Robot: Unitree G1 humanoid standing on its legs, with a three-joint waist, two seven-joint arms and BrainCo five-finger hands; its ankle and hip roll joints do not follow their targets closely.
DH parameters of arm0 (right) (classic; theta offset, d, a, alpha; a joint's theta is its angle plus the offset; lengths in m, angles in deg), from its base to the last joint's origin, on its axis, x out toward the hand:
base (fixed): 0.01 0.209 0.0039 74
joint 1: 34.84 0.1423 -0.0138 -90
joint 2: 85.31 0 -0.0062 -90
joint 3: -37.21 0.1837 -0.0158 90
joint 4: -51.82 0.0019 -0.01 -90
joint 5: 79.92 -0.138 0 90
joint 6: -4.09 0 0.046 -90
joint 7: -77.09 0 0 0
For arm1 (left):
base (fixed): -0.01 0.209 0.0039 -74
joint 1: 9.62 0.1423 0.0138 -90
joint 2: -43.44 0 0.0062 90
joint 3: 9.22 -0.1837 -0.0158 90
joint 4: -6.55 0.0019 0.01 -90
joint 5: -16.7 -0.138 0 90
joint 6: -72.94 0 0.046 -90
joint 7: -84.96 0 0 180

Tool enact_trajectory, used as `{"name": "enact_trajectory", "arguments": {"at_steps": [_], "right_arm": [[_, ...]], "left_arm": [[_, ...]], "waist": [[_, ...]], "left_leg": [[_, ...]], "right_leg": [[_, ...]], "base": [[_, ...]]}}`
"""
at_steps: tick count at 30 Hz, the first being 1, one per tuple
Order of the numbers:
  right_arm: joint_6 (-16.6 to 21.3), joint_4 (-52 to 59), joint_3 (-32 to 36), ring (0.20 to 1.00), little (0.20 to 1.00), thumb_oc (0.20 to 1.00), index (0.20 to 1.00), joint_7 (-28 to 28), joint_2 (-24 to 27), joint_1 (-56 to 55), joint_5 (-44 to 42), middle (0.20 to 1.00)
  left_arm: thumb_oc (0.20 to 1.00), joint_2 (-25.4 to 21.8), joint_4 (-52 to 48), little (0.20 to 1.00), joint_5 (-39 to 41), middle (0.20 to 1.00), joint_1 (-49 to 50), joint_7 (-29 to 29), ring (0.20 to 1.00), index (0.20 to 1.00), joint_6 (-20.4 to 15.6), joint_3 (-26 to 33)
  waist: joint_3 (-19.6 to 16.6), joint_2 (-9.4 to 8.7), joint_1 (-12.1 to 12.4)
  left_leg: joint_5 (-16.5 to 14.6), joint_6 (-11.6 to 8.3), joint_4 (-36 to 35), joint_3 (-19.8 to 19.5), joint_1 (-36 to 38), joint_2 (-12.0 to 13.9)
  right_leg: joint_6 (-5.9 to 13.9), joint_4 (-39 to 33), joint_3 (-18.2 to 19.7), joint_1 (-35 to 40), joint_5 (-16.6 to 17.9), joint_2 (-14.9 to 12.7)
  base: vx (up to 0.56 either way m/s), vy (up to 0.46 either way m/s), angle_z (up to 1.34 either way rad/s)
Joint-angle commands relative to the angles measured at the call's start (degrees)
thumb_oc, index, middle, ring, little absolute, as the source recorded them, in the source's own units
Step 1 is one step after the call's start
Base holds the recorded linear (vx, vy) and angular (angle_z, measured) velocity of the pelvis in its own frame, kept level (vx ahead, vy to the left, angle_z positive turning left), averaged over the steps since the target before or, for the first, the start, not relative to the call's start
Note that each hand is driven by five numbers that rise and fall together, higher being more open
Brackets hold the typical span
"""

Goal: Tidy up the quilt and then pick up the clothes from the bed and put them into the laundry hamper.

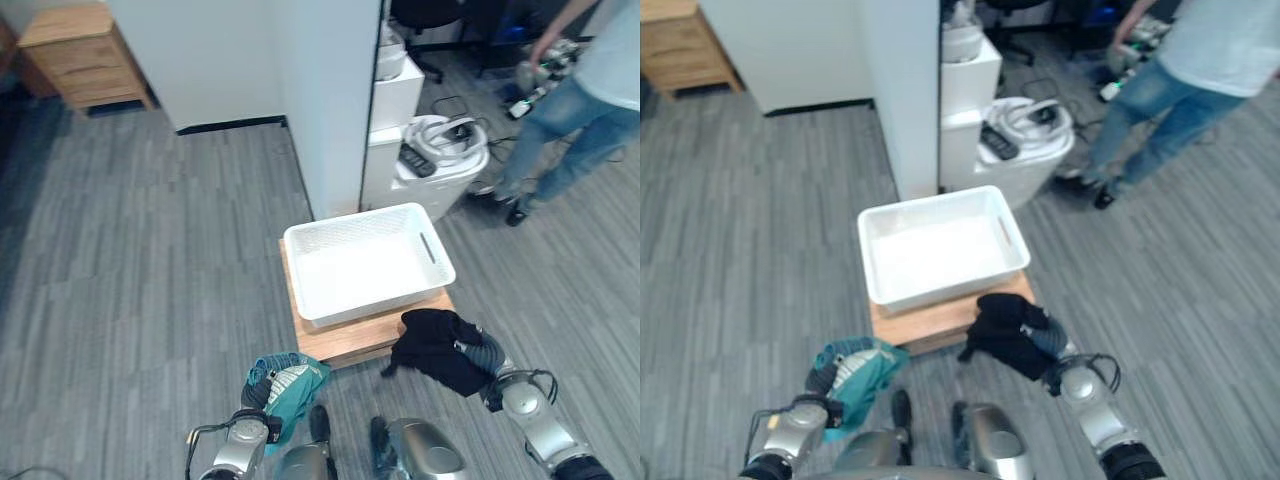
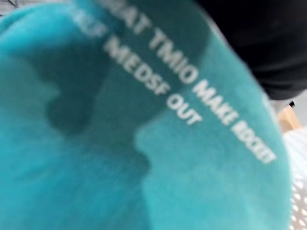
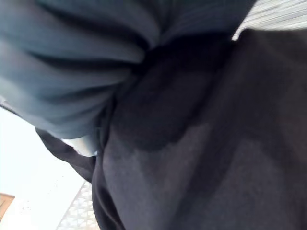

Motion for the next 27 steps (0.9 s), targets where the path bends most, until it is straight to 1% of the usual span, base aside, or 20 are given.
{"name": "enact_trajectory", "arguments": {"at_steps": [1,2,3,4,6,8,11,12,13,14,16,17,18,20,22,24,25,26,27], "right_arm": [[3.7,5.7,4.2,0.2,0.2,0.2,0.2,-3.3,3.0,2.8,-0.4,0.2],[3.6,6.7,5.0,0.2,0.2,0.2,0.2,-3.8,3.6,3.4,-0.4,0.2],[3.5,6.7,5.0,0.2,0.2,0.2,0.2,-3.8,3.6,3.3,-0.4,0.2],[4.3,9.5,5.9,0.2,0.2,0.2,0.2,-3.4,5.1,4.6,-0.8,0.2],[5.0,11.9,6.2,0.2,0.2,0.2,0.2,-3.0,6.6,7.6,-1.5,0.2],[5.7,13.4,5.0,0.2,0.2,0.2,0.2,-2.8,8.2,11.9,-2.3,0.2],[5.7,13.8,0.8,0.2,0.2,0.2,0.2,-2.9,10.7,21.2,-2.9,0.2],[5.8,13.6,0.5,0.2,0.2,0.2,0.2,-3.0,10.7,21.5,-3.0,0.2],[5.4,12.4,-2.4,0.2,0.2,0.2,0.2,-3.3,12.6,28.3,-2.8,0.2],[5.3,11.2,-3.6,0.2,0.2,0.2,0.2,-3.7,13.1,30.9,-3.0,0.2],[4.5,8.4,-6.0,0.2,0.2,0.2,0.2,-4.4,14.3,36.3,-3.0,0.2],[4.5,8.2,-6.1,0.2,0.2,0.2,0.2,-4.4,14.3,36.5,-3.0,0.2],[4.0,4.7,-7.9,0.2,0.2,0.2,0.2,-5.4,14.7,41.0,-3.3,0.2],[3.3,0.7,-9.1,0.2,0.2,0.2,0.2,-6.0,14.8,43.6,-3.4,0.2],[3.2,-1.0,-9.4,0.2,0.2,0.2,0.2,-6.2,14.8,44.3,-3.5,0.2],[2.3,-6.8,-10.3,0.2,0.2,0.2,0.2,-6.7,14.9,45.3,-2.9,0.2],[1.5,-14.1,-10.2,0.2,0.2,0.2,0.2,-8.0,13.6,44.4,-2.4,0.2],[1.7,-14.3,-10.2,0.2,0.2,0.2,0.2,-8.1,13.5,44.5,-2.4,0.2],[1.1,-17.6,-10.0,0.2,0.2,0.2,0.2,-8.5,13.5,44.1,-1.6,0.2]], "left_arm": [[0.2,-4.3,1.2,0.2,-2.8,0.2,0.5,-0.2,0.2,0.2,-2.3,0.0],[0.2,-4.5,1.1,0.2,-2.6,0.2,0.7,-0.3,0.2,0.2,-2.4,0.5],[0.2,-4.5,1.1,0.2,-2.6,0.2,0.7,-0.3,0.2,0.2,-2.4,0.5],[0.2,-4.6,-0.1,0.2,-2.3,0.2,1.6,-0.1,0.2,0.2,-2.7,0.8],[0.2,-4.6,-1.2,0.2,-2.2,0.2,2.9,0.1,0.2,0.2,-3.1,1.3],[0.2,-4.5,-1.0,0.2,-1.9,0.2,3.5,0.1,0.2,0.2,-3.2,1.2],[0.2,-4.5,-1.9,0.2,-0.4,0.2,4.3,0.0,0.2,0.2,-3.6,0.7],[0.2,-4.5,-1.9,0.2,-0.4,0.2,4.2,0.0,0.2,0.2,-3.6,0.8],[0.2,-4.8,-3.2,0.2,0.5,0.2,4.7,0.0,0.2,0.2,-4.0,-0.2],[0.2,-4.7,-3.6,0.2,0.7,0.2,4.7,-0.1,0.2,0.2,-4.0,-0.5],[0.2,-5.1,-5.2,0.2,1.5,0.2,4.8,0.1,0.2,0.2,-4.3,-1.7],[0.2,-5.0,-5.2,0.2,1.5,0.2,4.8,0.1,0.2,0.2,-4.3,-1.6],[0.2,-5.3,-6.4,0.2,2.6,0.2,4.9,-0.4,0.2,0.2,-4.7,-2.3],[0.2,-5.7,-8.2,0.2,3.6,0.2,4.9,-0.6,0.2,0.2,-5.1,-2.9],[0.2,-5.9,-8.8,0.2,3.8,0.2,4.7,-0.8,0.2,0.2,-5.2,-2.9],[0.2,-7.0,-11.7,0.2,2.7,0.2,4.0,-1.3,0.2,0.2,-5.9,-3.6],[0.2,-9.1,-18.3,0.2,0.2,0.2,3.2,-2.2,0.2,0.2,-7.1,-4.1],[0.2,-9.2,-18.5,0.2,0.2,0.2,3.3,-2.2,0.2,0.2,-7.0,-4.1],[0.2,-10.4,-22.3,0.2,-0.5,0.2,3.3,-2.6,0.2,0.2,-7.4,-3.9]], "waist": [[-4.8,-4.81,0.4],[-5.2,-5.03,0.8],[-5.2,-5.02,0.7],[-6.2,-4.72,1.0],[-6.8,-4.31,1.6],[-7.2,-3.98,2.5],[-7.0,-3.61,4.2],[-7.0,-3.58,4.1],[-6.7,-3.46,5.3],[-6.4,-3.31,5.4],[-5.8,-2.93,6.4],[-5.8,-2.9,6.3],[-5.2,-2.5,7.3],[-4.8,-1.82,7.9],[-4.7,-1.63,7.9],[-4.2,-0.96,8.4],[-3.4,-0.1,9.0],[-3.4,-0.16,9.0],[-3.1,0.29,9.2]], "left_leg": [[-9.4,-5.83,0.0,0.2,2.3,-1.4],[-9.3,-5.83,0.0,-0.2,2.3,-1.6],[-9.3,-5.83,0.0,-0.3,2.3,-1.7],[-9.4,-5.89,0.0,-0.5,2.3,-1.3],[-9.6,-6.05,0.0,-0.8,2.4,-1.0],[-9.3,-6.38,0.0,-1.0,2.2,-0.7],[-8.9,-7.07,0.0,-1.6,1.6,-0.2],[-8.9,-7.08,0.0,-1.6,1.6,-0.2],[-8.6,-7.46,0.0,-2.3,1.0,0.1],[-8.3,-7.58,0.0,-2.7,0.7,0.2],[-7.7,-8.06,0.0,-3.8,-0.5,0.3],[-7.7,-8.07,0.0,-3.9,-0.5,0.3],[-7.1,-8.68,0.0,-4.9,-1.6,0.3],[-6.4,-9.21,0.0,-6.5,-2.9,0.3],[-6.2,-9.36,0.0,-7.1,-3.4,0.2],[-5.6,-9.66,0.0,-8.4,-4.5,0.1],[-5.1,-9.86,0.0,-9.4,-5.4,-0.1],[-5.1,-9.87,0.0,-9.5,-5.4,-0.1],[-4.8,-9.98,0.0,-10.0,-5.9,-0.2]], "right_leg": [[3.38,-15.6,8.7,1.3,5.6,-4.9],[3.63,-16.6,7.8,2.1,6.8,-5.3],[3.63,-16.8,7.6,2.3,6.9,-5.4],[3.64,-18.7,7.4,3.4,7.7,-5.2],[3.48,-21.4,6.1,5.2,8.2,-5.7],[3.48,-22.3,5.1,5.9,8.3,-5.9],[3.18,-22.4,3.9,6.0,8.0,-5.9],[3.17,-22.4,3.8,6.0,8.0,-5.9],[2.95,-22.4,3.1,5.9,7.7,-5.8],[2.84,-22.4,2.7,5.8,7.6,-5.7],[2.48,-22.4,1.6,5.5,7.3,-5.7],[2.47,-22.4,1.5,5.5,7.3,-5.7],[2.24,-22.4,0.3,5.2,7.1,-5.7],[2.04,-22.4,-1.6,5.1,6.8,-5.8],[2.0,-22.4,-2.2,5.1,6.8,-5.8],[1.92,-22.3,-3.8,5.0,6.6,-5.9],[1.93,-22.2,-5.0,4.6,6.5,-5.9],[1.93,-22.2,-5.1,4.7,6.5,-5.9],[1.92,-22.1,-5.6,4.5,6.4,-5.9]], "base": [[0.18,-0.116,1.37],[0.1,-0.086,1.47],[0.14,-0.107,0.96],[0.14,-0.077,0.75],[0.14,-0.078,0.51],[0.08,-0.057,0.03],[0.05,-0.056,0.02],[0.04,-0.071,0.03],[0.02,-0.058,0.04],[0.01,-0.078,0.07],[-0.01,-0.043,0.3],[-0.01,-0.051,0.43],[-0.01,-0.057,0.34],[0.01,-0.058,0.54],[0.01,-0.027,0.72],[-0.02,-0.029,0.55],[-0.02,-0.025,0.46],[-0.02,-0.026,0.52],[-0.02,-0.012,0.36]]}}
